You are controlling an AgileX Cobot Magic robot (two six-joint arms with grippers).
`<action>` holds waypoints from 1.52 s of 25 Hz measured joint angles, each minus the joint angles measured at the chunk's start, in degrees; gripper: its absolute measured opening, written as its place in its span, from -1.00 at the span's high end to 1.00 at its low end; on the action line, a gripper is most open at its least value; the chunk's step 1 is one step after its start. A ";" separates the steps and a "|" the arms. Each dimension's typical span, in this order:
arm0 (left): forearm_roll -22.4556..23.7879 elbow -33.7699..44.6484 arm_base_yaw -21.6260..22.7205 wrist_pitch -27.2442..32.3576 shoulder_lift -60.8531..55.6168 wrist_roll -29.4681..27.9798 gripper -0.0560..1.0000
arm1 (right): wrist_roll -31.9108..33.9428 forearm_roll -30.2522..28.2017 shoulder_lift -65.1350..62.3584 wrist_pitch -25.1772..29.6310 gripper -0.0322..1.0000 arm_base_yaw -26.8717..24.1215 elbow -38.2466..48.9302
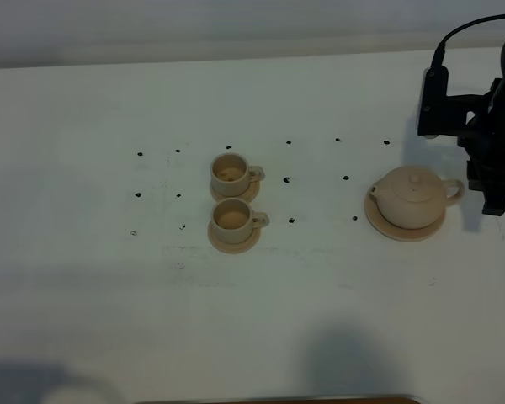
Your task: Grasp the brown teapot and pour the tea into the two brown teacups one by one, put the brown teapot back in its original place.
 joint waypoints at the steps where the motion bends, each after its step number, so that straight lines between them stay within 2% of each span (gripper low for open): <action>1: 0.00 0.00 0.00 0.00 0.00 0.00 -0.01 | 0.13 0.00 0.00 0.07 0.32 0.40 0.00; 38: 0.00 0.00 0.00 0.00 0.00 0.00 -0.01 | 0.44 -0.02 4.23 -4.16 0.32 2.07 -0.04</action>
